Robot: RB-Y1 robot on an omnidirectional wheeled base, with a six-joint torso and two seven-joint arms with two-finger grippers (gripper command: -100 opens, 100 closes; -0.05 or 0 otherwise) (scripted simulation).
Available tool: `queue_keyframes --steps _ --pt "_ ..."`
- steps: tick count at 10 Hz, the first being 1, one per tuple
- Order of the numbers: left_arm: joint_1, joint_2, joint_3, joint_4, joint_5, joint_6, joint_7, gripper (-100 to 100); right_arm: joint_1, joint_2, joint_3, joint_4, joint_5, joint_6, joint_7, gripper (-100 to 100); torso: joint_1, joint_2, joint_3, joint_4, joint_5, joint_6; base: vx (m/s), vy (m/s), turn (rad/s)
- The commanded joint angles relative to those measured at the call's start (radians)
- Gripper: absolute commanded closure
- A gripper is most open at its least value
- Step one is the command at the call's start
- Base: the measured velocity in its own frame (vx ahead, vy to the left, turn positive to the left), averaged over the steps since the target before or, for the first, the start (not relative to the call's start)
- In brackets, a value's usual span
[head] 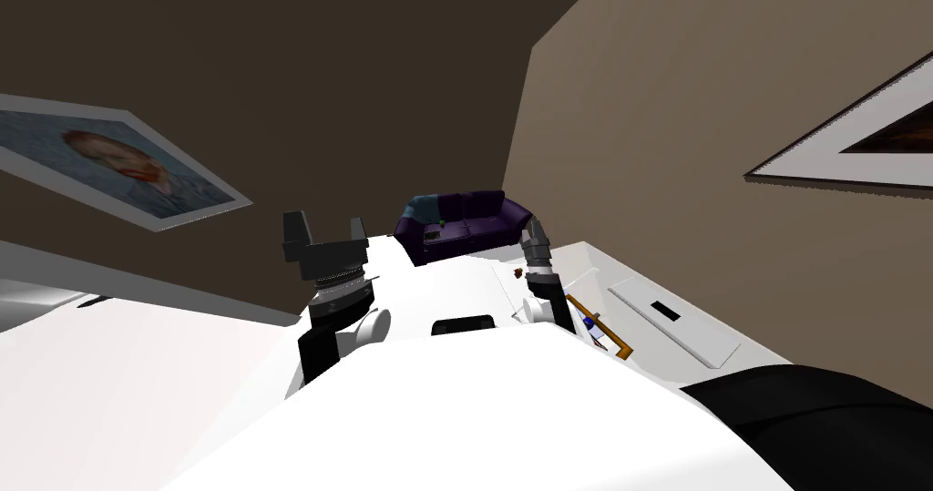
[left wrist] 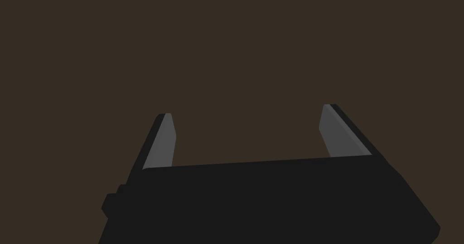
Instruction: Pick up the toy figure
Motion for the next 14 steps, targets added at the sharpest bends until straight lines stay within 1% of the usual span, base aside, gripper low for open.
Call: queue_keyframes --steps 1,3,6,7,9,10,11,12,14 --pt "0.0 0.0 0.0 0.0 0.0 0.0 0.0 0 -0.021 -0.024 -0.018 0.034 -0.044 0.035 0.002 -100 0.0 0.0 0.0 0.0 0.0 0.0 0.002 0.008 -0.025" --pt "0.0 0.0 0.0 0.0 0.0 0.0 0.0 0 -0.042 -0.045 -0.037 0.071 -0.092 0.072 0.004 -100 0.001 -0.001 0.0 0.0 0.0 0.0 0.005 0.017 -0.016" --pt "0.0 0.0 0.0 0.0 0.0 0.0 0.0 0 -0.084 -0.085 -0.071 0.15 -0.18 0.147 0.006 -100 0.001 -0.001 0.0 0.0 0.0 0.0 0.005 0.025 -0.011" --pt "0.0 0.0 0.0 0.0 0.0 0.0 0.0 0 -0.084 -0.085 -0.071 0.154 -0.189 0.147 0.006 -100 0.002 -0.001 -0.001 0.0 0.0 0.0 0.003 0.02 -0.003" --pt "0.0 0.0 0.0 0.0 0.0 0.0 0.0 0 -0.117 -0.115 -0.097 0.224 -0.254 0.207 0.006 -100 0.001 -0.001 0.0 0.0 0.0 0.0 0.004 0.018 -0.008" --pt "0.0 0.0 0.0 0.0 0.0 0.0 0.0 0 -0.117 -0.115 -0.097 0.224 -0.269 0.207 0.006 -100 0.001 -0.001 0.0 0.0 0.0 0.0 0.003 0.013 -0.003" --pt "0.0 0.0 0.0 0.0 0.0 0.0 0.0 0 -0.135 -0.13 -0.11 0.262 -0.306 0.24 0.006 -100 0.001 0.0 0.0 0.0 0.0 0.0 0.004 0.012 0.0" --pt "0.0 0.0 0.0 0.0 0.0 0.0 0.0 0 -0.135 -0.13 -0.11 0.262 -0.312 0.24 0.006 -100 0.001 0.0 0.0 0.0 0.0 0.0 0.002 0.011 -0.004" --pt "0.0 0.0 0.0 0.0 0.0 0.0 0.0 0 -0.171 -0.161 -0.137 0.333 -0.383 0.301 0.004 -100 0.001 0.0 0.0 0.0 0.0 0.0 0.004 0.02 0.0"
